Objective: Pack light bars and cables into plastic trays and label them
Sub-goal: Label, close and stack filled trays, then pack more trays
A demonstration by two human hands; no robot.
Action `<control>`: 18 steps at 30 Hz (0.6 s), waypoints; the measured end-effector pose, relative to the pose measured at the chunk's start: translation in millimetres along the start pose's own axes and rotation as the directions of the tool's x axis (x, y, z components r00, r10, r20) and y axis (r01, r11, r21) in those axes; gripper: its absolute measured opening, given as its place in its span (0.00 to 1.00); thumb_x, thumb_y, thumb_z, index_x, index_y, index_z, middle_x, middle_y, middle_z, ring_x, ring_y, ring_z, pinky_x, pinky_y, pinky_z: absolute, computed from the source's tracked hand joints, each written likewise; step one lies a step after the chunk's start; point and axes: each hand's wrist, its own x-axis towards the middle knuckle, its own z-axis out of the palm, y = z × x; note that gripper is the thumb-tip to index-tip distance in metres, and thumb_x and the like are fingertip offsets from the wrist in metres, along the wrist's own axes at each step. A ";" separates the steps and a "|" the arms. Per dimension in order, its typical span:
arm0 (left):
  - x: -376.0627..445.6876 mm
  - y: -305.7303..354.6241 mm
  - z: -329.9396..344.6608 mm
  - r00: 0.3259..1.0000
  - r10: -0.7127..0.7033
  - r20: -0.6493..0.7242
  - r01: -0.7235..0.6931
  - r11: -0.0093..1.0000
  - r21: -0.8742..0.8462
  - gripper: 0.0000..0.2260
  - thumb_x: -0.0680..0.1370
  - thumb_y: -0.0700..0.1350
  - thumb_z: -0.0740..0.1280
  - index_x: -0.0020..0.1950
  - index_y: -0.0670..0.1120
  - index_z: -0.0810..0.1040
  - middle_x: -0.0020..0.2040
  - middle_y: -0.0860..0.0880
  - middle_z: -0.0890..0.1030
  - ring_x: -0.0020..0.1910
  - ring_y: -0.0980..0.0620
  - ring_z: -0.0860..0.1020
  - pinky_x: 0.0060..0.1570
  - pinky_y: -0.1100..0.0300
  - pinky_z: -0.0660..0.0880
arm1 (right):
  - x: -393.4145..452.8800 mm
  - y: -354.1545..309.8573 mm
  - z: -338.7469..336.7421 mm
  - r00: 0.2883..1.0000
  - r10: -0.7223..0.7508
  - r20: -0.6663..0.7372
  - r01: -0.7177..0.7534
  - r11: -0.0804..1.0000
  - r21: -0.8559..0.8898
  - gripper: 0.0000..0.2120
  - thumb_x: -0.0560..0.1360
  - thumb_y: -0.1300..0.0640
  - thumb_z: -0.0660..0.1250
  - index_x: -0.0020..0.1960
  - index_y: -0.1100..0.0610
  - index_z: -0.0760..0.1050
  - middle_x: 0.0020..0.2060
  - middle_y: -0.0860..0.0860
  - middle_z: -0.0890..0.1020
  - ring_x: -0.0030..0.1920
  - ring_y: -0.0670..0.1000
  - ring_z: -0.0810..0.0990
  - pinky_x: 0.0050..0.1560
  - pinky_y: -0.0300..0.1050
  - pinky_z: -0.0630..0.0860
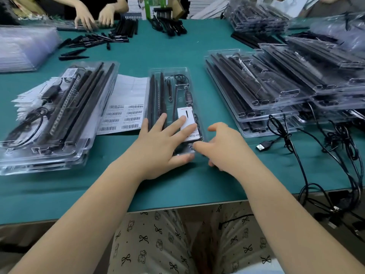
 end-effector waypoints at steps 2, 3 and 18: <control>1.6 3.0 -0.6 1.000 -0.011 -0.024 0.010 0.999 -0.048 0.38 0.67 0.73 0.38 0.76 0.63 0.42 0.78 0.59 0.43 0.77 0.44 0.43 0.72 0.38 0.43 | 2.2 -4.3 1.6 0.993 0.076 0.096 -0.095 0.973 0.212 0.33 0.70 0.53 0.66 0.73 0.55 0.58 0.34 0.51 0.81 0.24 0.44 0.78 0.24 0.35 0.72; 2.2 3.7 -0.4 0.999 -0.013 -0.032 0.011 0.998 -0.055 0.39 0.66 0.73 0.38 0.76 0.63 0.42 0.78 0.59 0.43 0.77 0.45 0.43 0.72 0.38 0.43 | 3.2 -5.4 1.5 0.984 0.099 0.146 -0.142 0.933 0.329 0.34 0.71 0.56 0.66 0.74 0.57 0.57 0.32 0.51 0.81 0.24 0.45 0.78 0.23 0.36 0.72; 7.8 4.6 3.2 0.996 -0.020 -0.084 0.011 0.995 -0.096 0.37 0.68 0.73 0.39 0.76 0.63 0.43 0.78 0.59 0.43 0.77 0.44 0.44 0.72 0.37 0.45 | 4.8 -8.3 5.9 0.985 0.109 0.137 -0.174 0.687 0.706 0.28 0.72 0.67 0.67 0.67 0.49 0.65 0.32 0.51 0.80 0.25 0.46 0.79 0.28 0.38 0.78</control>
